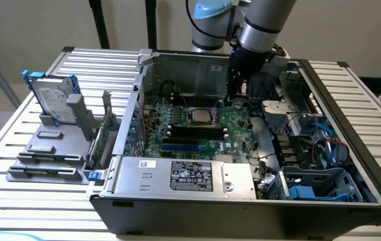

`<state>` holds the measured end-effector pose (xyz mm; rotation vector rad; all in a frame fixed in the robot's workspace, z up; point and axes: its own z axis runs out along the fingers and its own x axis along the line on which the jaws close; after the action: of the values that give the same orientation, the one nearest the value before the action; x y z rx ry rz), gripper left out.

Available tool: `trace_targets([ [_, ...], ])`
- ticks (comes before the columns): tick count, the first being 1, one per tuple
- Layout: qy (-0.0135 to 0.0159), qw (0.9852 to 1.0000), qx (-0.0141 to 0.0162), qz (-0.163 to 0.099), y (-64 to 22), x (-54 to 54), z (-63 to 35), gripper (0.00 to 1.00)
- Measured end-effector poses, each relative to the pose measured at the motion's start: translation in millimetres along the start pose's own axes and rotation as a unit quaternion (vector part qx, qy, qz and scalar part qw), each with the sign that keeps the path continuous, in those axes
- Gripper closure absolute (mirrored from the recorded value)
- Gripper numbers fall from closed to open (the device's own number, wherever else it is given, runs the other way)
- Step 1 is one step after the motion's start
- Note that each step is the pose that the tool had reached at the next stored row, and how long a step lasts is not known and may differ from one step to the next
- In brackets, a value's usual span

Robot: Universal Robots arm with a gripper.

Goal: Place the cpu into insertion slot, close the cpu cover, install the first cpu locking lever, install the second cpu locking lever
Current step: 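Close the cpu cover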

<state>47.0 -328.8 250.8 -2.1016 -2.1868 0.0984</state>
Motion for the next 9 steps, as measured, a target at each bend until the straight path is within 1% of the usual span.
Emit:
trace_targets([
  [6,-0.0022,1.0000,0.0001,0.000,-19.8,0.8,1.2,0.89],
  [9,-0.0026,1.0000,0.0001,-0.001,-30.0,1.2,2.4,0.89],
])
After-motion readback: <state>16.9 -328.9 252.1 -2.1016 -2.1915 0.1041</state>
